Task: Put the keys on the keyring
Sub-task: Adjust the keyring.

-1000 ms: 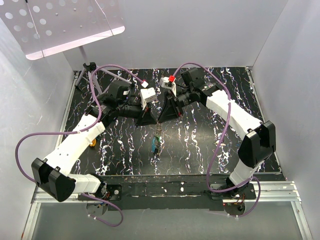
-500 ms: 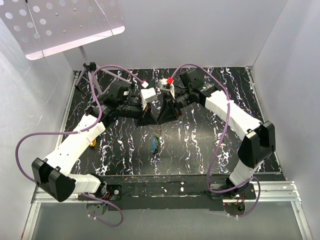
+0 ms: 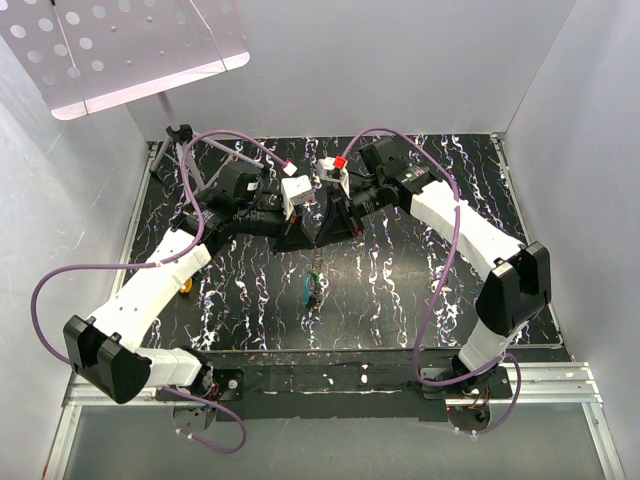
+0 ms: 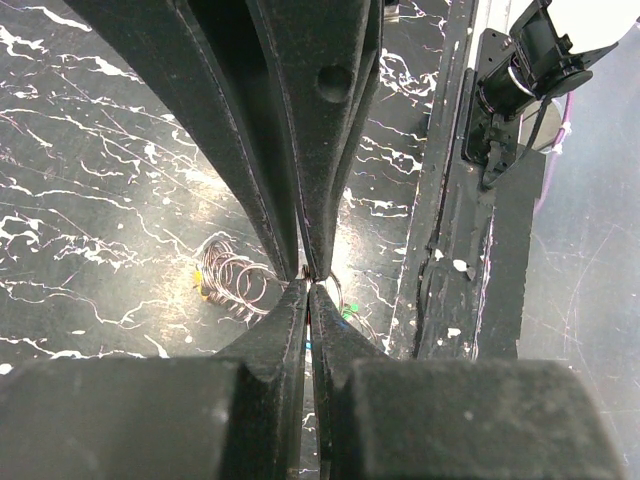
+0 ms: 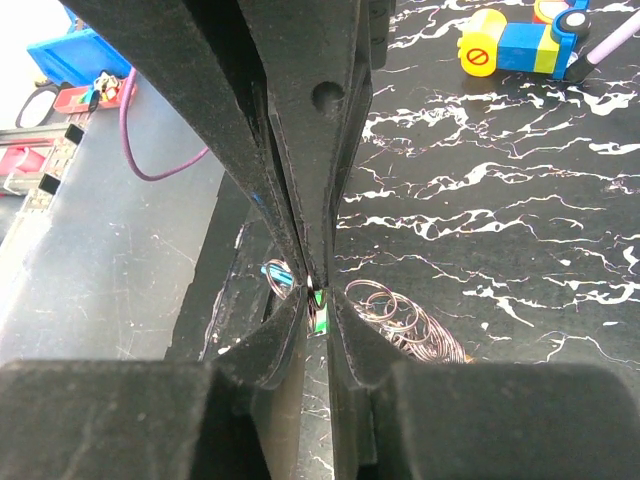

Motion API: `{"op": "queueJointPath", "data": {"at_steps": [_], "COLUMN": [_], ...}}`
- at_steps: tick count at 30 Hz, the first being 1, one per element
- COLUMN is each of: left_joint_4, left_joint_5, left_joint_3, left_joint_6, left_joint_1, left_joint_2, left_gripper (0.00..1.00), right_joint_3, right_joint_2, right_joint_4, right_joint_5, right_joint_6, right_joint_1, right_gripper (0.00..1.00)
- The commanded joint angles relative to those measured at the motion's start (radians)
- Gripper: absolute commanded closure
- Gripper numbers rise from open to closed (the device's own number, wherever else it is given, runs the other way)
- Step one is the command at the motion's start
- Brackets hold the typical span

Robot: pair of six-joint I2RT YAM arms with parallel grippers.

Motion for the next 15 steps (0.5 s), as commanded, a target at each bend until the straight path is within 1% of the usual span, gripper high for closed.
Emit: {"op": "queueJointPath", "data": {"at_steps": [1, 7, 12, 13, 14, 15], "left_joint_4": [0.043, 0.049, 0.058, 0.064, 0.067, 0.074], "left_joint_5": [0.02, 0.019, 0.02, 0.02, 0.02, 0.017], "left_joint_3": [-0.007, -0.011, -0.018, -0.019, -0.021, -0.021], "left_joint_6": [-0.008, -0.011, -0.018, -0.021, -0.024, -0.028], "left_joint_1": [-0.001, 0.0, 0.0, 0.0, 0.0, -0.001], "left_joint_2": [-0.054, -0.054, -0.054, -0.056, -0.056, -0.054], "left_gripper": [1.0, 1.0, 1.0, 1.0, 1.0, 1.0], "right_joint_3": [0.012, 0.01, 0.017, 0.015, 0.015, 0.015], "right_joint_2": [-0.02, -0.02, -0.019, -0.019, -0.019, -0.019], "right_joint_4": [-0.014, -0.016, -0.019, -0.019, -0.017, -0.019], "right_joint_5": [-0.005, 0.007, 0.001, 0.001, -0.002, -0.008], "right_joint_6": [-0.02, -0.03, -0.03, -0.032, -0.032, -0.032], "right_joint_1": [0.006, 0.007, 0.01, 0.012, 0.012, 0.012], "right_gripper": [0.8, 0.8, 0.83, 0.86, 0.94, 0.99]}}
